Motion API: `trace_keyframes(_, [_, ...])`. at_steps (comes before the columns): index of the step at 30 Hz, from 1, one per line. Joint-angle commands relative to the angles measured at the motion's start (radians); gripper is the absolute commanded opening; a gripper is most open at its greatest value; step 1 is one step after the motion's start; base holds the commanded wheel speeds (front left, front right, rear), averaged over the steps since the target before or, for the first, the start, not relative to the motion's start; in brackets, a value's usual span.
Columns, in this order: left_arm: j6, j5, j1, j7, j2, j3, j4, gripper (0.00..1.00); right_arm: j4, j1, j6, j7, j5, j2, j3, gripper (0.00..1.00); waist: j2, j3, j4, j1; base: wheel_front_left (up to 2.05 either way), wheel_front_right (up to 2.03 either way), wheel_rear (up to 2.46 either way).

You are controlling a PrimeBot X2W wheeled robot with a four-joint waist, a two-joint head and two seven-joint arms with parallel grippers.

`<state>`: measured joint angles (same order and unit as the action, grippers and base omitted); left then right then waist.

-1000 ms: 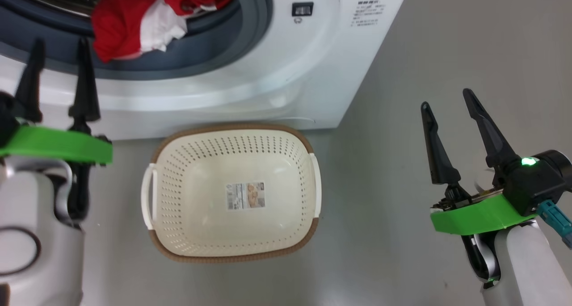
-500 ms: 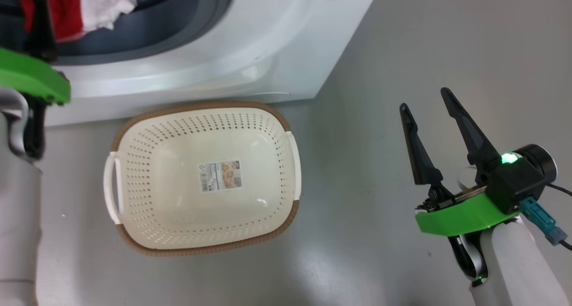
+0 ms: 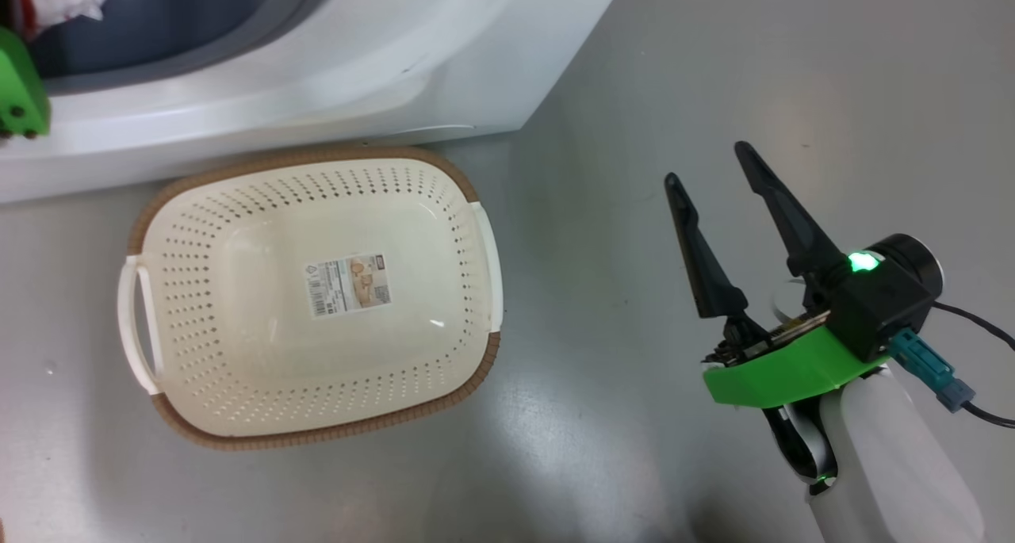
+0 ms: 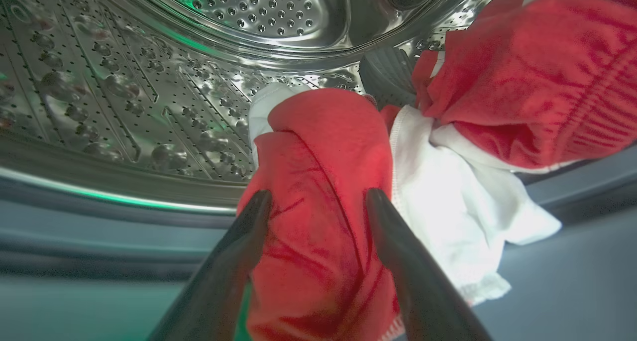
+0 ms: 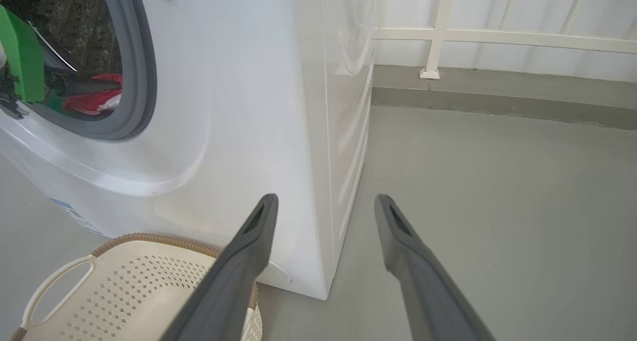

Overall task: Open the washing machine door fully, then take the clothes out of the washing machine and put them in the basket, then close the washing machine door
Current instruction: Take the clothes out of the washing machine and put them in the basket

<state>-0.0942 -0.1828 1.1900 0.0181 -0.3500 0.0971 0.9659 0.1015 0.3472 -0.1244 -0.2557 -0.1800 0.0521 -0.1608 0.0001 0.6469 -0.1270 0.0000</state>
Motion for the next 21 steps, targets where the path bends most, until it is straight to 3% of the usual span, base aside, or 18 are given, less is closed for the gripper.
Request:
trace_keyframes(1, [0.010, 0.010, 0.015, 0.021, -0.068, -0.009, -0.002, 1.00, -0.018, 0.002, -0.006, -0.006, -0.015, -0.002, -0.031, 1.00, -0.0001, 0.014, -0.011, 0.0000, 0.00, 0.00, 0.00])
trace_keyframes(9, [0.031, 0.040, 0.030, 0.120, -0.101, 0.029, 0.047, 1.00, -0.005, 0.014, -0.006, -0.006, -0.039, -0.002, -0.059, 1.00, -0.0001, 0.022, -0.027, 0.0000, 0.00, 0.00, 0.00])
trace_keyframes(10, [0.034, 0.040, 0.031, 0.126, -0.105, 0.030, 0.050, 0.75, -0.004, 0.015, -0.006, -0.006, -0.041, -0.002, -0.060, 1.00, -0.0001, 0.022, -0.028, 0.0000, 0.00, 0.00, 0.00])
trace_keyframes(11, [0.036, 0.040, 0.031, 0.135, -0.108, 0.032, 0.055, 0.28, -0.003, 0.016, -0.006, -0.006, -0.043, -0.002, -0.060, 1.00, -0.0001, 0.022, -0.030, 0.0000, 0.00, 0.00, 0.00])
trace_keyframes(12, [0.034, 0.037, 0.032, 0.140, -0.111, 0.031, 0.059, 0.00, -0.002, 0.017, -0.006, -0.006, -0.045, -0.002, -0.060, 1.00, -0.0001, 0.021, -0.031, 0.0000, 0.00, 0.00, 0.00])
trace_keyframes(21, [0.026, -0.025, 0.012, 0.096, -0.098, -0.002, 0.058, 0.00, 0.001, 0.015, -0.006, -0.006, -0.050, -0.002, -0.054, 1.00, -0.0001, 0.005, -0.028, 0.0000, 0.00, 0.00, 0.00])
